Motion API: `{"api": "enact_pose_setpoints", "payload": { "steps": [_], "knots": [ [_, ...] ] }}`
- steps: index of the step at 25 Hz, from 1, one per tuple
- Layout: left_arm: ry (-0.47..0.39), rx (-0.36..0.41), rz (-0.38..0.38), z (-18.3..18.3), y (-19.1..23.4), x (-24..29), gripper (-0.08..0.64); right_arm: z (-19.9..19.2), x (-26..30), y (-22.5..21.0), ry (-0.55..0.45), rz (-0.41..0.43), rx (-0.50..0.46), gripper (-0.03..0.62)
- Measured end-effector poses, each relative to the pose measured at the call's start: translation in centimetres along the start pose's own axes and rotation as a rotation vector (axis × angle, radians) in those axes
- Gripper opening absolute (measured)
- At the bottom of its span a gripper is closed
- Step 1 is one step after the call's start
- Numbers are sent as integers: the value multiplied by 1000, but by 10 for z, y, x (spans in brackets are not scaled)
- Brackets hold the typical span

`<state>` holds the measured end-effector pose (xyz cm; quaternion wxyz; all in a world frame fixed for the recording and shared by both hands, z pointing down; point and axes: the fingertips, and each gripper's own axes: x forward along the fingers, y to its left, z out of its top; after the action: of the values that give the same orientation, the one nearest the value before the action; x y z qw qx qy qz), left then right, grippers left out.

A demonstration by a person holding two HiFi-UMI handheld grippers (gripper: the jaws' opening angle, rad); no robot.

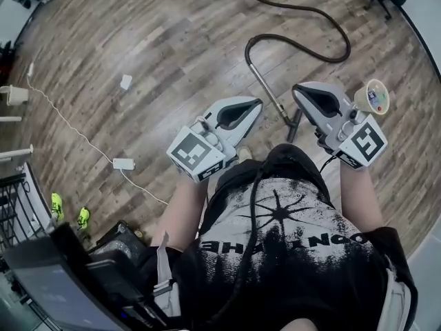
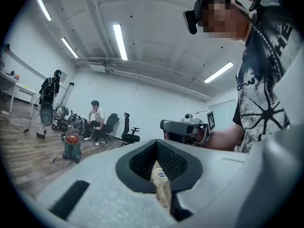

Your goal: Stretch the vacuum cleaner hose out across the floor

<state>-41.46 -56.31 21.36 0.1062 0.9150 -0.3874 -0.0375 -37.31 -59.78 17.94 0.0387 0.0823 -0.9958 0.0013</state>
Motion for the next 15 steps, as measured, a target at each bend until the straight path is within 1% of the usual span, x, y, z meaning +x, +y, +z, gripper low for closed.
{"api": "enact_pose_setpoints", "payload": {
  "steps": [4, 7, 12, 15],
  "knots": [
    [17, 4, -30, 1, 13, 18, 0, -3, -1, -20, -2, -28, 14, 9],
    [27, 9, -26, 4, 29, 34, 0, -7, 1, -43, -4, -31, 23, 9],
    [42, -3, -21, 20, 62, 76, 0, -8, 10, -97, -19, -16, 55, 9],
    [51, 8, -23, 34, 83, 106, 0, -6, 18, -131, -30, 12, 62, 9]
  ]
}}
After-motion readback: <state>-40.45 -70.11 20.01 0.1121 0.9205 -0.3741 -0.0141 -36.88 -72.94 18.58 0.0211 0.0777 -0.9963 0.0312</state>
